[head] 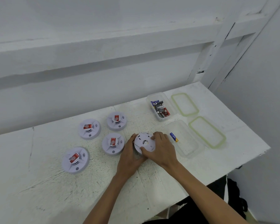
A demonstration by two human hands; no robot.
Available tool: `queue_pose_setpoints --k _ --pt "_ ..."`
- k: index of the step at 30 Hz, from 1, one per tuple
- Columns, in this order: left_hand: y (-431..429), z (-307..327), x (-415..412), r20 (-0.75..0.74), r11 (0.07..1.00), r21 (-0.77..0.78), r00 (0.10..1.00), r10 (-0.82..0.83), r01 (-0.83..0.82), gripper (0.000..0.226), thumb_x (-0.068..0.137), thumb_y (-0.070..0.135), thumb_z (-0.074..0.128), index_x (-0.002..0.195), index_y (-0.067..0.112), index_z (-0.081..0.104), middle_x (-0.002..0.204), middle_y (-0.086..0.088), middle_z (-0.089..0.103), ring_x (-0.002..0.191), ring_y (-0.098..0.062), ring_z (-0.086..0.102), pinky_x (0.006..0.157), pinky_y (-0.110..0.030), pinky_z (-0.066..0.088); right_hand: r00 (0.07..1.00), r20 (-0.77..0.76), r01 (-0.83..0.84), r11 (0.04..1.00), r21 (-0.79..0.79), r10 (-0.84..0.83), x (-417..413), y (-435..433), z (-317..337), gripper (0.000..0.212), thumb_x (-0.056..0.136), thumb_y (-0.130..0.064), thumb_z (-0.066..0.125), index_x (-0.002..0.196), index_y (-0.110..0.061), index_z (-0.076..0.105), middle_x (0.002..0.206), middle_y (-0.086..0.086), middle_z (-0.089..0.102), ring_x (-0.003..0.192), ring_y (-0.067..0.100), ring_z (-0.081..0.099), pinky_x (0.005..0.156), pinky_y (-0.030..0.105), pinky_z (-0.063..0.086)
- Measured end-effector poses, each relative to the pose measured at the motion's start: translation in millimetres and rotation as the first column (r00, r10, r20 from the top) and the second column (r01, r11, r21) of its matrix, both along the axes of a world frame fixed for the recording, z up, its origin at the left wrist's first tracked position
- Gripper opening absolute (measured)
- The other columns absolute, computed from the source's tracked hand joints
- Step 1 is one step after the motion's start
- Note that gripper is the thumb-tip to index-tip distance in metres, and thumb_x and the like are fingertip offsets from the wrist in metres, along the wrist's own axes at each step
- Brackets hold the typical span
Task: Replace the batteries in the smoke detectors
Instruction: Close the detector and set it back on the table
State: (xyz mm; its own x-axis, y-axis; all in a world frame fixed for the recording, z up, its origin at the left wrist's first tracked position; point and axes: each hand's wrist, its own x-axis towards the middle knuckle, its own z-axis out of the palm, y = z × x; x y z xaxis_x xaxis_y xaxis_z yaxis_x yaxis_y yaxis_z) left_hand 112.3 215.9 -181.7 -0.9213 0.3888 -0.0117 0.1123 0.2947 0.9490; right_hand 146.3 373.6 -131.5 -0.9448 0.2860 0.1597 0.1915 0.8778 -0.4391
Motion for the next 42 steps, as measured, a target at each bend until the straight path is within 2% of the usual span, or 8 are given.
queue_pose_setpoints --k 5,10,16,21,25,29,33,42 --pt "-0.8 4.1 2.0 -0.014 1.000 -0.006 1.000 -0.002 0.002 0.090 0.079 0.043 0.084 0.152 0.027 0.033 0.150 0.023 0.043 0.139 0.005 0.042 0.114 -0.016 0.037 0.998 0.046 0.033 0.997 -0.064 -0.031 -1.4 -4.9 -2.2 0.062 0.074 -0.067 0.065 0.108 -0.016 0.054 0.104 -0.005 0.057 0.093 0.014 0.052 0.066 0.025 0.046" --pt "-0.6 4.6 1.6 -0.011 1.000 0.007 1.000 0.026 -0.026 0.096 0.078 0.065 0.076 0.153 0.019 0.036 0.152 0.010 0.047 0.142 -0.004 0.041 0.116 -0.028 0.041 0.996 -0.042 -0.087 0.944 -0.319 0.078 8.3 9.5 0.2 0.041 0.094 -0.044 0.050 0.129 -0.023 0.050 0.127 -0.010 0.055 0.113 0.009 0.054 0.085 0.026 0.052" --pt "-0.6 1.9 0.8 -0.016 0.999 0.004 0.999 0.040 -0.040 0.097 0.079 0.069 0.072 0.154 0.021 0.033 0.155 0.009 0.043 0.145 -0.005 0.037 0.118 -0.032 0.038 0.982 -0.063 -0.189 0.904 -0.384 0.179 21.5 17.2 -12.1 0.063 0.084 -0.033 0.061 0.142 -0.023 0.040 0.145 -0.009 0.044 0.124 0.008 0.051 0.090 0.022 0.054" --pt "-1.1 8.1 0.1 -0.030 0.995 0.046 0.996 0.090 -0.089 0.095 0.075 0.072 0.073 0.148 0.022 0.040 0.145 0.024 0.045 0.136 0.008 0.041 0.111 -0.015 0.039 0.967 -0.165 -0.245 0.889 -0.387 0.194 22.9 21.1 -15.1 0.055 0.085 -0.039 0.062 0.135 -0.018 0.051 0.141 -0.006 0.052 0.121 0.008 0.055 0.086 0.020 0.056" --pt "-5.7 11.7 4.8 -0.056 0.996 0.068 0.996 0.069 -0.065 0.079 0.087 0.062 0.064 0.150 0.023 0.038 0.148 0.015 0.047 0.139 0.000 0.042 0.113 -0.018 0.037 0.968 -0.214 -0.218 0.868 -0.446 0.133 22.5 21.9 -16.2 0.040 0.092 -0.030 0.069 0.129 -0.017 0.061 0.132 -0.009 0.059 0.116 0.003 0.059 0.079 0.018 0.057" --pt "-4.3 18.6 5.6 -0.121 0.998 0.057 0.993 0.008 -0.001 0.056 0.094 0.043 0.065 0.143 0.025 0.044 0.138 0.015 0.055 0.132 -0.012 0.052 0.107 -0.024 0.045 0.987 -0.155 -0.056 0.829 -0.556 -0.037 19.7 15.6 -10.0 0.033 0.094 -0.044 0.062 0.117 -0.021 0.067 0.103 -0.015 0.071 0.093 0.002 0.066 0.068 0.020 0.057" --pt "-2.4 17.8 4.9 -0.161 1.000 0.027 0.987 0.011 -0.006 0.045 0.097 0.035 0.063 0.139 0.025 0.049 0.131 0.014 0.059 0.125 -0.014 0.056 0.103 -0.030 0.049 0.992 -0.076 0.019 0.723 -0.691 -0.100 16.2 10.1 -9.2 0.029 0.096 -0.046 0.057 0.103 -0.020 0.068 0.085 -0.008 0.072 0.072 0.015 0.069 0.064 0.039 0.059" --pt "17.1 29.4 -7.9 -0.026 0.988 0.095 0.992 0.124 -0.121 0.041 0.097 0.045 0.059 0.134 0.029 0.056 0.127 0.016 0.065 0.120 -0.004 0.060 0.101 -0.028 0.051 0.985 0.118 0.169 0.554 -0.815 -0.126 -0.5 8.4 -2.1 0.043 0.103 -0.045 0.046 0.096 -0.005 0.060 0.074 0.008 0.075 0.062 0.029 0.071 0.054 0.031 0.055"
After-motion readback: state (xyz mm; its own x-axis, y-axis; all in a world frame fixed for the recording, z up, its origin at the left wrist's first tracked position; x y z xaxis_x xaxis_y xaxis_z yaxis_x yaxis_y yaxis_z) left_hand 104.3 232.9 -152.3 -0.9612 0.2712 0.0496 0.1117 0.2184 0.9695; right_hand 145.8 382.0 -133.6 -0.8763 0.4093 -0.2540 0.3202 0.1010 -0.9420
